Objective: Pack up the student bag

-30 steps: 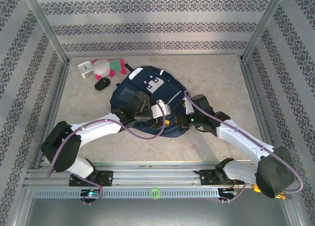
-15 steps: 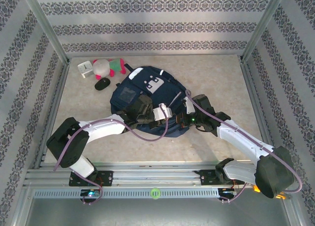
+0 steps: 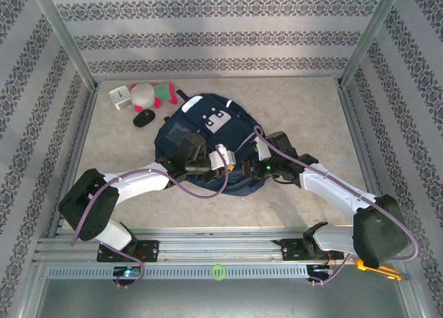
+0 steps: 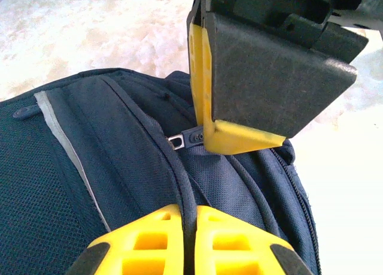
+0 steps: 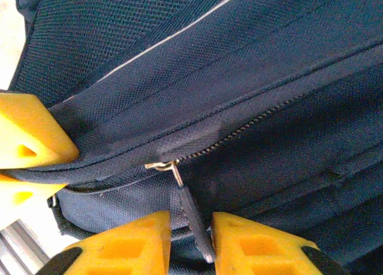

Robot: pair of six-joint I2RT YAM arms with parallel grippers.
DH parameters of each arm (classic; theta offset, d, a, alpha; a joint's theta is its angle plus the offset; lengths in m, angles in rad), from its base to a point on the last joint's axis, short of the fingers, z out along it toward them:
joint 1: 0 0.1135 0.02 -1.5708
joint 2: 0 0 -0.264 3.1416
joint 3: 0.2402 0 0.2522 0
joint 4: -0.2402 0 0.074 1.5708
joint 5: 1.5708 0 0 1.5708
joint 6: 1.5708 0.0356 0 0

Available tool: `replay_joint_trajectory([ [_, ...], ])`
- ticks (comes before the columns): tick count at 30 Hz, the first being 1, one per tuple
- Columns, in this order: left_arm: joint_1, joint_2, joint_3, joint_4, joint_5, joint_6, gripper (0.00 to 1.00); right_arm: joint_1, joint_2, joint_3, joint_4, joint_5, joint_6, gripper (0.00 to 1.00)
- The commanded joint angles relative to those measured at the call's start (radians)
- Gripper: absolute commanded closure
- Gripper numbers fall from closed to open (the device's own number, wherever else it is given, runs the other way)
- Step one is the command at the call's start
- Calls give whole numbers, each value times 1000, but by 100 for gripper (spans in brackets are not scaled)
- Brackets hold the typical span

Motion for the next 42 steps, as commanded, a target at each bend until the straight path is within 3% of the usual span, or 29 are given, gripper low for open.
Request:
replay_joint_trajectory([
  [1,0,-53,-3,53,120,-43,100,-6,24,36,20,2,-30,73],
  [4,0,-58,-3,56,136,-51,100,-6,41,50,27,-16,-44,74],
  [9,14,-84,-22,48,127,-48,100,-13,42,71,-25,30,-68,100],
  [18,103,-211,-86,-155,200,64,100,-179,-9,49,-103,37,-104,100],
  [23,138,-284,-131,-269,204,129,100,-174,11,41,-47,-65,-102,100],
  [26,153,-326,-156,-294,176,130,91,-131,11,29,-24,-71,-97,100],
  [29,148,-338,-115,-368,168,119,65,-83,-11,4,6,-71,-89,100],
  [32,88,-312,-54,-355,92,-4,46,-61,-28,-14,18,-57,-81,100],
  [37,-94,-238,-21,-169,-186,-122,35,-63,-27,-21,20,-58,-74,100],
  [42,-169,-92,71,-102,-398,-181,32,-62,-24,-17,14,-68,-82,100],
])
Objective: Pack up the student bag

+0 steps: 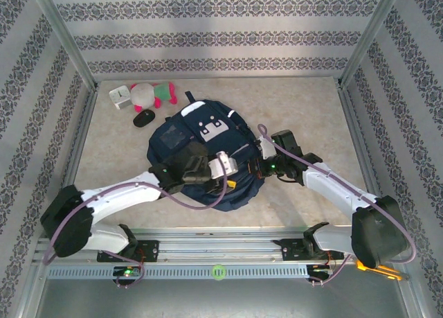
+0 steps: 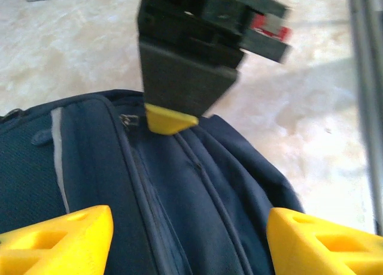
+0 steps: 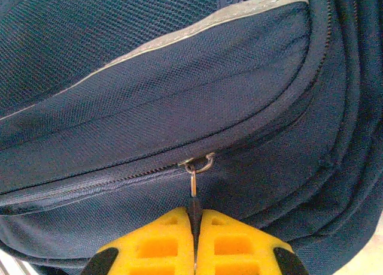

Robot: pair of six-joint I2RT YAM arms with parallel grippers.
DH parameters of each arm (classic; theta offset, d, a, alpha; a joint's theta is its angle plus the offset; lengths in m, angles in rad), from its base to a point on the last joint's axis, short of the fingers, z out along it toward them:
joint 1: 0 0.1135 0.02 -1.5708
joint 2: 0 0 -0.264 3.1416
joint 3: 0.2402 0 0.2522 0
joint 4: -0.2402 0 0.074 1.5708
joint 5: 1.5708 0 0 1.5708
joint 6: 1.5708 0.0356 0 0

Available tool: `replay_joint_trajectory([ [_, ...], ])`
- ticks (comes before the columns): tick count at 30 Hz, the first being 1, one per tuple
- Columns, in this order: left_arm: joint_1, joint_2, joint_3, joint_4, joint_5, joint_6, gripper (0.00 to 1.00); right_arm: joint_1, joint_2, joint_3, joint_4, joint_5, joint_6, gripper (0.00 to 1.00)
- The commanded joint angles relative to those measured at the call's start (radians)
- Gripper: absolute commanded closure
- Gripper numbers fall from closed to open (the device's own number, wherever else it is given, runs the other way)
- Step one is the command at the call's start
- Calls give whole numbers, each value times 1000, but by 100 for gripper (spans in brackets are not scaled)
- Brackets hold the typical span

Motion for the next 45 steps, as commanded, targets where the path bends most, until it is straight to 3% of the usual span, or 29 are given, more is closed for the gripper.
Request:
replay_joint_trajectory([
  [1,-23,86,62,95,-188,-56,32,7,-16,-1,18,-2,-4,100],
  [5,-23,198,100,162,-257,-41,40,7,-19,-1,18,-10,-3,100],
  [11,-23,259,156,96,-263,-7,57,3,-27,-6,17,3,1,100],
  [12,-23,254,155,79,-248,7,78,-9,-31,-8,12,25,12,100],
  [13,-17,197,84,112,-164,65,100,-51,-30,-21,12,46,43,100],
  [17,39,89,-5,24,97,184,100,-106,-19,-38,36,64,71,100],
  [22,146,-36,-79,-63,297,224,100,-159,20,-35,40,88,75,100],
  [27,212,-116,-109,-160,407,307,100,-156,37,-39,101,17,80,100],
  [34,216,-99,-93,-256,573,435,100,-85,76,-39,185,22,116,100],
  [45,204,-55,-40,-354,618,537,100,-52,173,20,306,143,181,100],
])
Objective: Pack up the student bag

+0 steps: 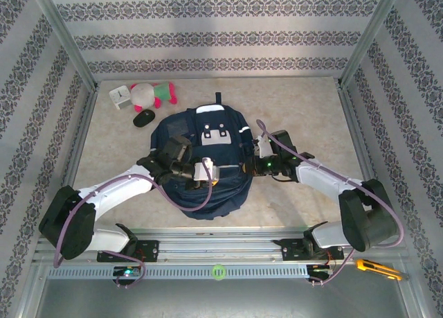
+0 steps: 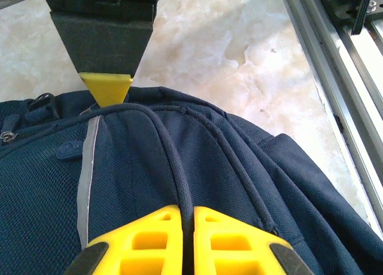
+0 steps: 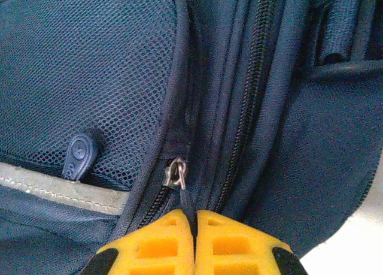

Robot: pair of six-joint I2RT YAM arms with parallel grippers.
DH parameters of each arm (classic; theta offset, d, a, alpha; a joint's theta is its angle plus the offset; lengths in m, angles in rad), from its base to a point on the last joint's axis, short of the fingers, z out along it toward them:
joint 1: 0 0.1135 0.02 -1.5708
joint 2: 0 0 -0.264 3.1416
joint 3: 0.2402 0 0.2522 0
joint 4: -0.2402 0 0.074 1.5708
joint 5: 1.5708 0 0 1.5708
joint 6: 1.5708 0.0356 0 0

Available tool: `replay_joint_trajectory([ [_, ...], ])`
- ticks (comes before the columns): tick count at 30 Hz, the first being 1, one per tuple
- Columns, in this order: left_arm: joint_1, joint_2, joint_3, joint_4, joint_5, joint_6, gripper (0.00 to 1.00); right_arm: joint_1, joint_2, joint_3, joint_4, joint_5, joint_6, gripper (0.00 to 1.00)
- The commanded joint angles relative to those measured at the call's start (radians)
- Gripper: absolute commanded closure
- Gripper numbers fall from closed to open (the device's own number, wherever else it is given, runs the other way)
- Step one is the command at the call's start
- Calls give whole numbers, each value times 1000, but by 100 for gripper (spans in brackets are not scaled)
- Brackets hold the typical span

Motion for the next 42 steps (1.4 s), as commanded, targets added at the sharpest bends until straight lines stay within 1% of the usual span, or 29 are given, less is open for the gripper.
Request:
replay_joint_trajectory([
  [1,-25,-19,6,-139,209,62,100,-31,39,51,146,241,50,100],
  [3,-30,-34,-12,-118,195,32,99,-43,38,61,144,251,54,100],
  [4,-30,-51,-27,-75,183,-38,89,-50,30,58,147,250,54,100],
  [5,-30,-73,-49,-5,158,-143,73,-55,22,56,143,241,44,100],
  [6,-29,-96,-70,60,127,-235,60,-57,13,57,127,232,32,91],
  [7,-30,-127,-94,133,74,-355,42,-59,0,64,90,215,9,78],
  [8,-29,-164,-117,201,3,-489,34,-59,-17,77,46,201,-13,62],
  [9,-29,-195,-126,233,-62,-592,31,-59,-36,87,-2,200,-27,51],
  [10,-28,-230,-124,237,-130,-695,30,-59,-56,96,-46,200,-37,46],
  [12,-28,-292,-100,186,-260,-881,28,-59,-105,118,-126,202,-56,43],
  [13,-28,-318,-78,134,-343,-984,27,-59,-128,132,-169,205,-64,41],
  [16,-26,-356,-7,-95,-604,-1261,28,-60,-157,180,-264,198,-89,36],
  [17,-23,-359,10,-182,-660,-1351,28,-58,-150,197,-288,176,-94,34],
  [18,-20,-356,20,-247,-686,-1422,28,-56,-137,214,-306,154,-93,33],
  [20,-18,-341,27,-350,-686,-1537,28,-41,-91,245,-331,104,-83,30],
  [22,-18,-324,26,-414,-682,-1605,27,-12,-50,267,-344,95,-79,30],
  [24,-18,-312,5,-435,-672,-1661,23,23,-11,273,-339,107,-79,30],
  [26,-17,-305,-27,-427,-671,-1696,22,46,26,276,-331,106,-75,30],
  [29,-12,-293,-82,-406,-705,-1738,15,70,84,260,-294,108,-51,29],
  [31,-5,-282,-125,-354,-709,-1753,15,77,123,235,-245,95,-31,29],
  [34,-3,-228,-167,-288,-719,-1727,18,84,185,183,-157,114,8,32],
  [37,-2,-133,-189,-265,-748,-1670,19,96,248,131,-108,197,43,40],
  [39,-4,-62,-198,-247,-748,-1623,19,103,279,97,-79,238,61,44],
  [42,-7,-3,-174,-245,-712,-1592,16,111,280,60,-62,247,82,45],
])
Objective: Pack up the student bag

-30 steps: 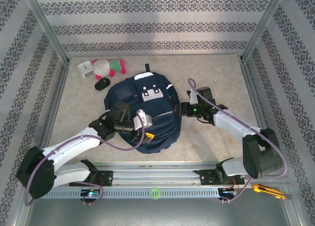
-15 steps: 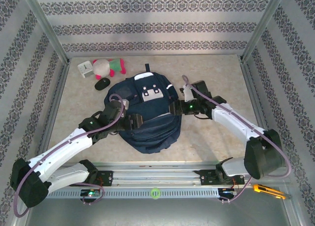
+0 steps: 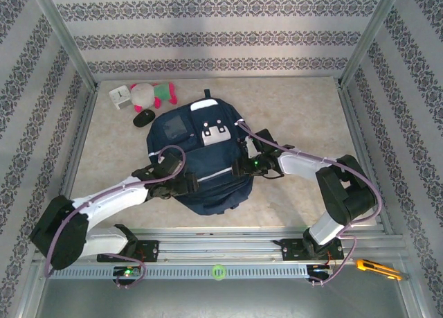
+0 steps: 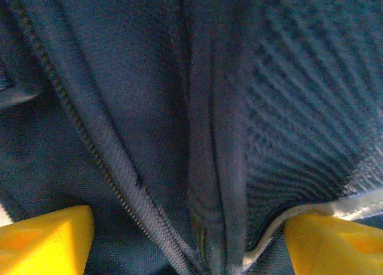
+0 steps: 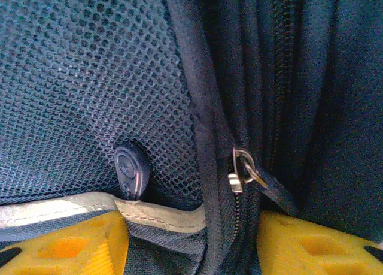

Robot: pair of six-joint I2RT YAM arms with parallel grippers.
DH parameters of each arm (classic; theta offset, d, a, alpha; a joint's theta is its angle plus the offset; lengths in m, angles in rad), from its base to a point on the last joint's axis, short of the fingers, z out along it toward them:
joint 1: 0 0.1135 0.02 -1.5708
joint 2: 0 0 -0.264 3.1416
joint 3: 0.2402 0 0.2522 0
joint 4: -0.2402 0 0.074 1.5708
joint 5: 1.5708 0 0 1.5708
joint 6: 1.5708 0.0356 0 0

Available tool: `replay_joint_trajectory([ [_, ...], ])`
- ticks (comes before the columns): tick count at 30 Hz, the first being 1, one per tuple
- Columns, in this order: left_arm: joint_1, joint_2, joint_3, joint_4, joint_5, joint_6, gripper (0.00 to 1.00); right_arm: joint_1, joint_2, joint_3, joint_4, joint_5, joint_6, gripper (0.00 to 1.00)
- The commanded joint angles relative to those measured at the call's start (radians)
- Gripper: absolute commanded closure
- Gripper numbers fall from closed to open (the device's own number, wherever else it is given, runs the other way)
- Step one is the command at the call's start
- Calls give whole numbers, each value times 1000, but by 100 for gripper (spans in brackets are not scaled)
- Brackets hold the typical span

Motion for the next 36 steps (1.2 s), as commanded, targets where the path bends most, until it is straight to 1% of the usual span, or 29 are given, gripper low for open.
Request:
replay_joint_trajectory([
  [1,7,74,-9,-32,-48,58,16,15,28,-70,-12,92,55,45],
  [3,7,39,21,-48,-59,65,15,17,-31,-75,-27,109,54,42],
  [5,9,-17,61,-85,-81,64,13,12,-101,-59,-69,116,43,35],
  [7,26,-77,101,-130,-89,46,10,-3,-167,-25,-119,100,29,31],
  [9,56,-137,131,-160,-78,23,5,-33,-227,13,-151,64,19,30],
  [13,129,-208,141,-168,-39,-2,5,-87,-285,46,-132,34,29,29],
  [14,151,-222,138,-166,-26,-6,5,-91,-289,47,-129,33,31,29],
  [15,196,-244,133,-156,1,-9,5,-126,-301,69,-96,26,42,29],
  [16,292,-257,114,-117,37,6,5,-163,-249,139,-75,8,19,29],
  [18,350,-234,101,-78,57,21,6,-172,-166,200,-85,-16,5,30],
  [20,391,-203,84,-19,66,27,9,-172,-82,243,-77,-27,12,32],
  [24,403,-128,35,181,65,95,21,-149,66,250,15,-47,62,40],
  [27,403,-38,30,274,58,137,27,-134,129,222,63,-35,86,46],
  [31,394,105,61,358,124,162,33,-133,142,141,111,-12,111,49],
  [36,346,252,119,448,156,164,37,-162,64,18,129,9,117,50],
])
